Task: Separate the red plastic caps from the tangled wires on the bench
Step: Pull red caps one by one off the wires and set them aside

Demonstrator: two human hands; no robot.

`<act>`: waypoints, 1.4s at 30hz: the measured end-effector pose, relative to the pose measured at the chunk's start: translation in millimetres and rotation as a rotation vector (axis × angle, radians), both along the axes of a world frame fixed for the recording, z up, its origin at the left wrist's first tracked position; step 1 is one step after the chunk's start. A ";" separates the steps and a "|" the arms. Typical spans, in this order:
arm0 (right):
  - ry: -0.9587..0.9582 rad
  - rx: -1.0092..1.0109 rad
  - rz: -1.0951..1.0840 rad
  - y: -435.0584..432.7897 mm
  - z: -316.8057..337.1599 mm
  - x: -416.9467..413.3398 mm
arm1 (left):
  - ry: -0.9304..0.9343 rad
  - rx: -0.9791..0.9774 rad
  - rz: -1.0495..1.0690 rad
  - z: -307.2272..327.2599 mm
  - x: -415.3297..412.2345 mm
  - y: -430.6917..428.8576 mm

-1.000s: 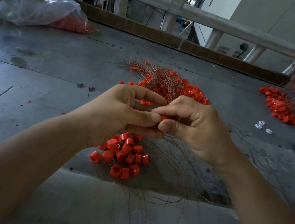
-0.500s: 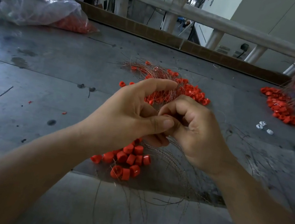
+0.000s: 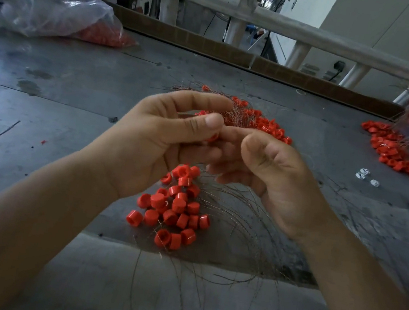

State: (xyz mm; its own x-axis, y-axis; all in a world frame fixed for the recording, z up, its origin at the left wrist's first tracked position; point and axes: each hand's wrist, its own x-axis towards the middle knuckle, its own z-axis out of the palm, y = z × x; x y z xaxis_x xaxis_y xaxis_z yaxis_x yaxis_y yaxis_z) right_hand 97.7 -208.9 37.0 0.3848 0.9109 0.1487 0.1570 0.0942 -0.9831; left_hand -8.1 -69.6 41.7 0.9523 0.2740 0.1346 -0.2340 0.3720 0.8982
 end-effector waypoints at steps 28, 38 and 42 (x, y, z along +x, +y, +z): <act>-0.673 -0.534 -0.113 -8.5 4.6 27.1 | 0.395 0.958 0.077 -5.3 -1.1 11.9; -0.800 -0.631 -0.088 -8.6 2.0 28.7 | 0.385 1.011 0.146 -14.0 3.1 15.4; -0.800 -0.658 -0.078 -9.7 2.2 29.7 | 0.399 0.986 0.246 -15.2 5.1 21.6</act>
